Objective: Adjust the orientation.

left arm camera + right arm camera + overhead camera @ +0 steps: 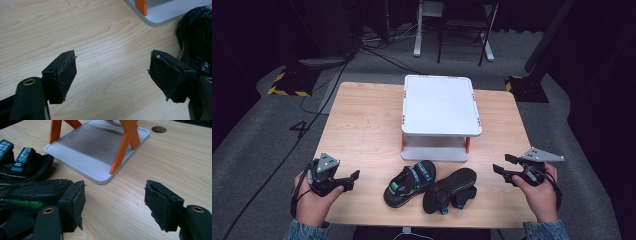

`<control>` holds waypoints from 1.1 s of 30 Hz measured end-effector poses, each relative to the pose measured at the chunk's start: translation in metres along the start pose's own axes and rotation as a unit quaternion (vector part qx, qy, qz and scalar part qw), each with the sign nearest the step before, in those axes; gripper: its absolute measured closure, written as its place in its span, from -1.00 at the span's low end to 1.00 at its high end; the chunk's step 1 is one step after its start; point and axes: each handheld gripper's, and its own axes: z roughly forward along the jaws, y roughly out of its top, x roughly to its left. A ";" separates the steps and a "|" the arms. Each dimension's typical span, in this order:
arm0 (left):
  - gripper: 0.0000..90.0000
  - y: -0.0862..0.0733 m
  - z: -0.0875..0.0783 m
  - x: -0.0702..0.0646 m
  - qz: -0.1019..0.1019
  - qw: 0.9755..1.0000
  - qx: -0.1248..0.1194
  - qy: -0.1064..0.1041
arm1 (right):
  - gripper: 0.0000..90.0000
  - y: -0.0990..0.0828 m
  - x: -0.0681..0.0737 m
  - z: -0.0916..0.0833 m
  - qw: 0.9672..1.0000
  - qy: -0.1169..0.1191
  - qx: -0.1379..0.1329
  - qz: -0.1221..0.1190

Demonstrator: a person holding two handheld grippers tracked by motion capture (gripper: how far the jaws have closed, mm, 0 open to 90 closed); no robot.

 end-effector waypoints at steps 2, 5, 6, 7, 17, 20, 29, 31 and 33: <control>-0.50 0.000 -0.001 -0.001 0.001 1.000 -0.001 0.002 | -0.26 0.001 0.003 0.001 1.000 0.005 -0.001 0.000; -0.50 0.000 -0.002 -0.002 0.002 1.000 -0.001 0.003 | -0.26 0.001 0.005 0.005 1.000 0.015 -0.004 0.005; -0.50 -0.001 -0.002 -0.002 0.001 1.000 -0.002 0.005 | -0.26 0.001 0.007 0.007 1.000 0.018 -0.004 0.006; -0.50 -0.001 -0.002 -0.002 0.002 1.000 0.000 0.005 | -0.27 0.002 0.008 0.009 1.000 0.022 -0.001 0.005; -0.50 -0.012 -0.013 0.000 -0.003 1.000 0.001 0.017 | -0.27 0.015 0.030 0.033 0.998 0.062 0.003 -0.012; -0.50 -0.016 -0.015 0.001 -0.005 1.000 0.005 0.019 | -0.27 0.016 0.035 0.043 0.997 0.075 0.007 -0.010; -0.50 -0.020 -0.015 0.001 -0.008 1.000 0.009 0.022 | -0.35 0.016 0.054 0.067 0.992 0.114 0.047 -0.024; -0.50 -0.019 -0.014 0.001 -0.006 1.000 0.011 0.021 | -0.42 0.013 0.055 0.069 0.991 0.116 0.062 -0.022; -0.50 -0.018 -0.013 0.001 -0.005 1.000 0.010 0.022 | -0.47 0.009 0.054 0.071 0.990 0.121 0.067 0.003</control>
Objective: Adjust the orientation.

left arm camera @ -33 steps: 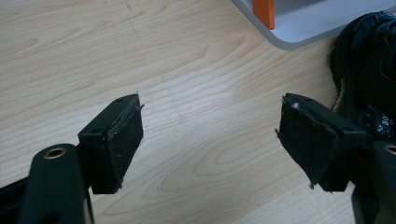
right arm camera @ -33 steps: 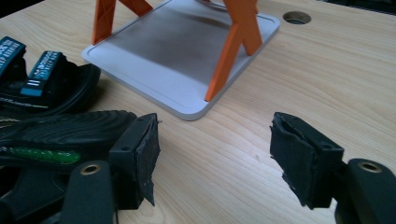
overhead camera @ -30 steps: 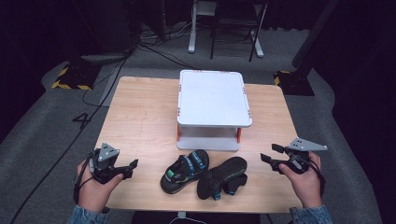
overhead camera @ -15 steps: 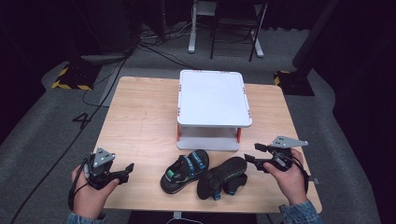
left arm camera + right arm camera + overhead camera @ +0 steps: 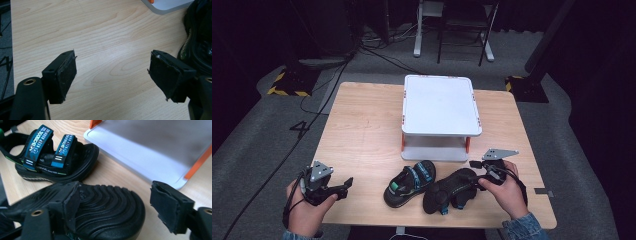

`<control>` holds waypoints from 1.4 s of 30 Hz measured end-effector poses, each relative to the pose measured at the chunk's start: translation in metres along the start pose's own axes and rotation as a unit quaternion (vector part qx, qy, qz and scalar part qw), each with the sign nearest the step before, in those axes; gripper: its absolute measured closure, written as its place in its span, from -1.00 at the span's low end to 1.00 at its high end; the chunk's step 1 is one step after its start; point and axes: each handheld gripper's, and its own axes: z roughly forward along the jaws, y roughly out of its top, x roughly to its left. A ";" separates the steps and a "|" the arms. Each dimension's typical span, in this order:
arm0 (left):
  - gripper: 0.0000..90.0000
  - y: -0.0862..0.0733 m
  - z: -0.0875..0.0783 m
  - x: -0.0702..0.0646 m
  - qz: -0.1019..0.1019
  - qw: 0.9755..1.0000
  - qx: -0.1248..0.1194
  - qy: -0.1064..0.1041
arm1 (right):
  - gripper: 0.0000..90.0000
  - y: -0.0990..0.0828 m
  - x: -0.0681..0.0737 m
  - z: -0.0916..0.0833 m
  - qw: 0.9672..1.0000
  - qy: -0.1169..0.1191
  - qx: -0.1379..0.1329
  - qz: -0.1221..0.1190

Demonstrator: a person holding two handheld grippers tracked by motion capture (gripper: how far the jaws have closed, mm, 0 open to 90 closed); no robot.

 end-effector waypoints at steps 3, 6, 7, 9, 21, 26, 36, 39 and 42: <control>-0.50 0.002 0.001 0.000 0.003 1.000 0.000 -0.001 | -0.62 -0.004 0.001 -0.003 1.000 -0.002 0.020 0.015; -0.50 0.005 0.005 -0.002 0.008 1.000 0.004 -0.007 | -0.63 -0.007 0.005 -0.008 0.999 -0.003 0.029 0.013; -0.50 0.005 0.005 -0.002 0.008 1.000 0.004 -0.007 | -0.63 -0.007 0.005 -0.008 0.999 -0.003 0.029 0.013; -0.50 0.007 0.008 -0.003 0.011 1.000 0.003 -0.009 | -0.63 -0.009 0.006 -0.011 0.999 0.000 0.033 0.013; -0.50 0.018 0.022 -0.010 0.024 0.999 0.007 -0.026 | -0.59 -0.028 0.007 -0.026 0.997 0.049 0.057 0.028; -0.50 0.021 0.026 -0.012 0.028 0.999 0.008 -0.028 | -0.56 -0.033 0.008 -0.028 0.996 0.068 0.057 0.026; -0.50 0.026 0.033 -0.015 0.036 0.999 0.010 -0.035 | -0.34 -0.038 0.010 -0.032 0.993 0.098 0.056 0.033; -0.50 0.027 0.033 -0.015 0.036 0.999 0.010 -0.036 | -0.33 -0.038 0.010 -0.033 0.993 0.099 0.056 0.030; -0.50 0.028 0.035 -0.015 0.036 0.999 0.009 -0.037 | -0.32 -0.040 0.012 -0.032 0.992 0.110 0.055 0.030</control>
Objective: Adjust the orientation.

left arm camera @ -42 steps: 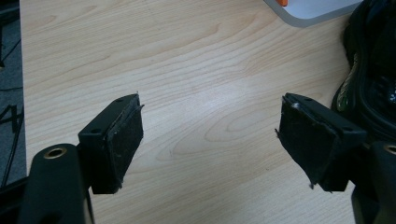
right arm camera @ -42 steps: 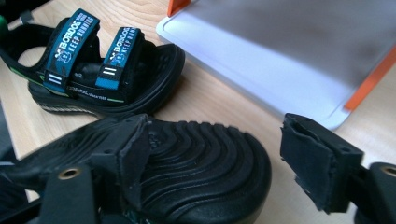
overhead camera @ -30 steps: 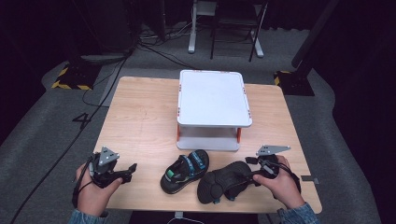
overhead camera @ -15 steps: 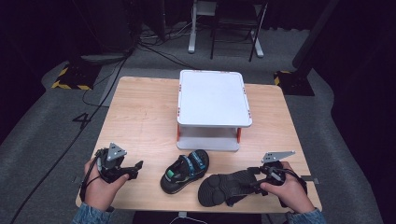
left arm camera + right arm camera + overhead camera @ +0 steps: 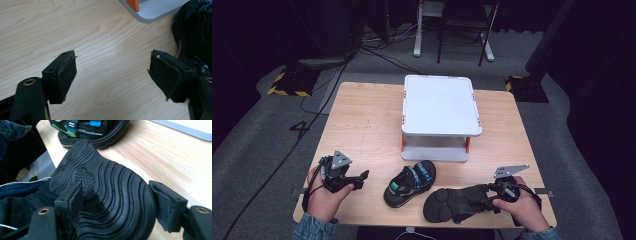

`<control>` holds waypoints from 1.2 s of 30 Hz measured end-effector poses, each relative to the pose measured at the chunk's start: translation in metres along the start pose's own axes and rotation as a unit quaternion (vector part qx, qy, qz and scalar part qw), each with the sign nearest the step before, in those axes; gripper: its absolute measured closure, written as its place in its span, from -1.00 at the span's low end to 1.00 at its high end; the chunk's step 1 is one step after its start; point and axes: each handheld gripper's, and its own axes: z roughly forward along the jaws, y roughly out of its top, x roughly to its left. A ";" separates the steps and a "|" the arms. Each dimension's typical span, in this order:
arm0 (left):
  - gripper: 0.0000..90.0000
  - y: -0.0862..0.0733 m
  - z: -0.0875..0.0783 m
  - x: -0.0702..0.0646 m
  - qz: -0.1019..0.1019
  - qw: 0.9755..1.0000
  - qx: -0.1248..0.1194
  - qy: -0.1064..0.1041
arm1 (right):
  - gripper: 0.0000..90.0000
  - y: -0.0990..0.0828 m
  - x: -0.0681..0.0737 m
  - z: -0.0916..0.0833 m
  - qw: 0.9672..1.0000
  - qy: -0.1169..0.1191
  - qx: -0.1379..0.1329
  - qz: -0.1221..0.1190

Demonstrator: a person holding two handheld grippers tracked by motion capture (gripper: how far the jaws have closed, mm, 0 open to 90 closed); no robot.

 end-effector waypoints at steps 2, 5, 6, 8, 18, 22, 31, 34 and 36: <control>-0.50 0.000 0.001 0.000 0.000 1.000 0.000 0.000 | -0.33 0.000 0.001 0.002 1.000 0.005 -0.001 -0.001; -0.50 0.000 0.002 0.000 -0.001 1.000 0.000 -0.001 | -0.34 -0.002 -0.002 0.004 1.000 0.011 -0.007 0.003; -0.50 0.000 0.002 0.000 -0.001 1.000 0.001 0.000 | -0.34 -0.003 -0.004 0.005 1.000 0.019 -0.010 0.005; -0.50 -0.001 0.002 0.000 -0.001 1.000 0.001 0.000 | -0.36 -0.006 -0.008 0.007 0.999 0.038 -0.015 0.020; -0.50 -0.001 0.002 0.001 -0.003 1.000 0.002 0.000 | -0.24 -0.005 -0.005 0.005 0.996 0.077 0.018 0.030; -0.49 -0.001 0.001 0.002 -0.003 1.000 0.002 0.002 | 0.00 0.000 -0.001 -0.002 0.995 0.093 0.019 0.022; -0.49 -0.002 0.001 0.002 -0.003 1.000 0.001 0.003 | 0.29 0.014 0.018 -0.025 0.995 0.098 -0.020 -0.021; -0.49 -0.002 0.002 0.002 -0.004 1.000 0.001 0.004 | 0.31 0.022 0.033 -0.052 0.996 0.038 -0.061 -0.055; -0.49 -0.002 0.003 0.002 -0.002 1.000 0.002 0.003 | 0.31 0.024 0.038 -0.060 0.994 0.004 -0.083 -0.071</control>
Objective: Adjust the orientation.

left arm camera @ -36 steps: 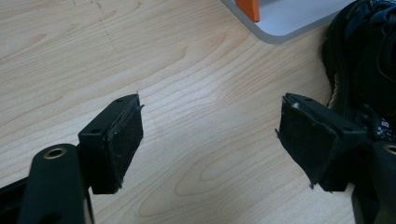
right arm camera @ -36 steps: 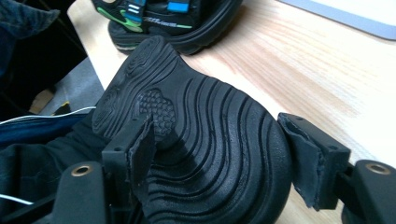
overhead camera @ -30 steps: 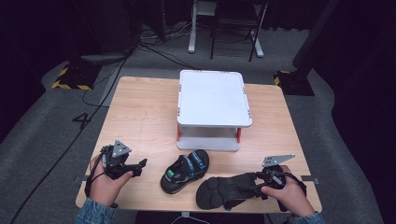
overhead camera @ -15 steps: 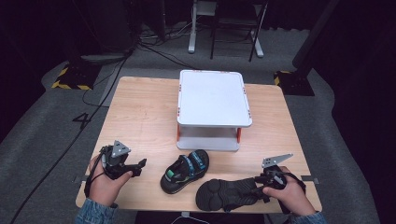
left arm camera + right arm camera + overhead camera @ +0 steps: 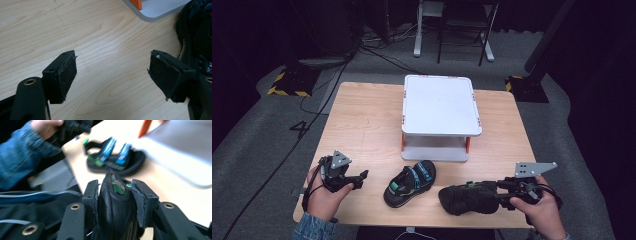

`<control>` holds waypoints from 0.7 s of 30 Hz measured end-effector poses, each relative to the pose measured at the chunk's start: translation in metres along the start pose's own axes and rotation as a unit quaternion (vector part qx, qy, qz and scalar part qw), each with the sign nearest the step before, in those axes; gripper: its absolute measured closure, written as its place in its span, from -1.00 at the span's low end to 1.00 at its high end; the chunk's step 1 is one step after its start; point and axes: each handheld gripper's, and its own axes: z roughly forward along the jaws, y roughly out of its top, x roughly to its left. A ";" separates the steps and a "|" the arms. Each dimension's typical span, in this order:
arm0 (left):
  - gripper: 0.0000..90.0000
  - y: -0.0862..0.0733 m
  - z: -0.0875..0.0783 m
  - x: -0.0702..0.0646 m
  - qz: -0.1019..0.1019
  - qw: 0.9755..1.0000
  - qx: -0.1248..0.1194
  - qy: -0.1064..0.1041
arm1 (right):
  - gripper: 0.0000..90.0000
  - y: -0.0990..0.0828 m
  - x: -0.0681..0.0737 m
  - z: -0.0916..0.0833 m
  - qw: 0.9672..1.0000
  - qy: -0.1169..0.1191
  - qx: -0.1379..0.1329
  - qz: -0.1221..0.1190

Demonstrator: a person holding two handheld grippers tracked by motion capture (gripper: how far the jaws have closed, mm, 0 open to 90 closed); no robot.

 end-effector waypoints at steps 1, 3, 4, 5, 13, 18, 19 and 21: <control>-0.49 0.000 0.000 0.000 0.000 1.000 0.000 0.000 | 0.31 0.000 0.000 0.000 1.000 0.000 0.000 0.000; -0.49 0.000 0.000 -0.001 0.000 1.000 0.002 -0.001 | 0.32 0.002 0.003 -0.003 0.999 -0.040 -0.016 -0.024; -0.49 0.000 -0.001 -0.001 0.000 1.000 0.002 -0.001 | 0.32 0.003 0.004 -0.002 0.997 -0.067 -0.020 -0.040; -0.49 -0.001 -0.001 0.000 -0.002 1.000 -0.001 0.001 | 0.32 0.004 0.007 0.001 0.988 -0.128 -0.026 -0.077; -0.49 -0.004 -0.004 0.003 -0.007 1.000 0.000 0.003 | 0.31 -0.001 0.016 0.034 0.946 -0.237 -0.021 -0.221; -0.49 -0.004 -0.006 0.003 -0.009 1.000 0.001 0.000 | 0.15 -0.007 0.010 0.047 0.974 -0.145 -0.016 -0.175; -0.49 -0.004 -0.006 0.003 -0.009 1.000 0.001 0.000 | 0.15 -0.007 0.010 0.047 0.974 -0.145 -0.016 -0.175; -0.49 -0.004 -0.007 0.004 -0.010 1.000 0.000 0.001 | 0.10 -0.015 0.009 0.054 0.977 -0.118 -0.034 -0.172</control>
